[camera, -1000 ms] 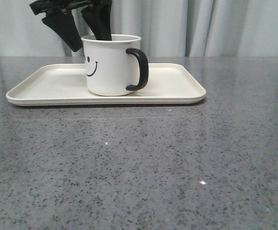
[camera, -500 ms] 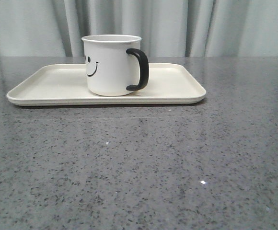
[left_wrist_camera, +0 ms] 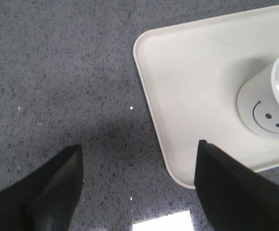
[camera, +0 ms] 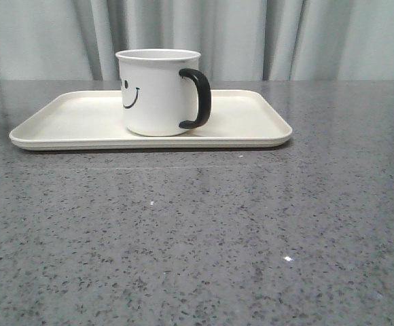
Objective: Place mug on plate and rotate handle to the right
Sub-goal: 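Move the right gripper above the mug on the tray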
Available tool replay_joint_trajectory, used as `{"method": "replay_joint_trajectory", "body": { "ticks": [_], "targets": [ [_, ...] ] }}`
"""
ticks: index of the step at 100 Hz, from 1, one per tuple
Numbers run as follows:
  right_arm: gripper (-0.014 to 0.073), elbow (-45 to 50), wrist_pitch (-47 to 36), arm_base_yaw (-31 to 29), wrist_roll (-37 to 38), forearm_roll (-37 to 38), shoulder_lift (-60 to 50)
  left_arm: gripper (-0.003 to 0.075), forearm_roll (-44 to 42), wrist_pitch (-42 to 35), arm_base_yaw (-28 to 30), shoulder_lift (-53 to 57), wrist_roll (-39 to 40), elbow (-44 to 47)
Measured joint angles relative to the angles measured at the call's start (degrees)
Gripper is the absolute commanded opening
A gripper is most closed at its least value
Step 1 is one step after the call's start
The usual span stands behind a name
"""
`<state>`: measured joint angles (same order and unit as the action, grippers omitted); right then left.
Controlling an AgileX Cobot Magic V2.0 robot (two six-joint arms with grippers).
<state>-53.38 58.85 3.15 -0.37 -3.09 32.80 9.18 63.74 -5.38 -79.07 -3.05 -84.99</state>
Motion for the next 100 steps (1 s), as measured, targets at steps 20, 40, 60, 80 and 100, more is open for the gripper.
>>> {"method": "replay_joint_trajectory", "body": {
  "ticks": [20, 40, 60, 80, 100],
  "targets": [
    [0.0501, 0.0, 0.0, 0.0, 0.4, 0.0, 0.0, 0.0481, 0.0, -4.6, 2.5, 13.0, 0.0, 16.6],
    [0.0501, 0.0, 0.0, 0.0, 0.0, 0.0, 0.0, 0.0481, 0.0, -5.3, 3.8, 25.7, 0.0, 30.2],
    [0.0501, 0.0, 0.0, 0.0, 0.0, 0.0, 0.0, 0.0481, 0.0, -5.3, 3.8, 37.1, 0.0, 38.1],
    [0.0501, 0.0, 0.0, 0.0, 0.0, 0.0, 0.0, 0.0481, 0.0, -5.1, 3.9, 44.1, 0.0, 39.9],
    [0.0501, 0.0, -1.2, 0.0, 0.0, -0.7, 0.0, 0.0481, 0.0, -4.9, 3.9, 45.1, 0.0, 39.9]
  ]
}}
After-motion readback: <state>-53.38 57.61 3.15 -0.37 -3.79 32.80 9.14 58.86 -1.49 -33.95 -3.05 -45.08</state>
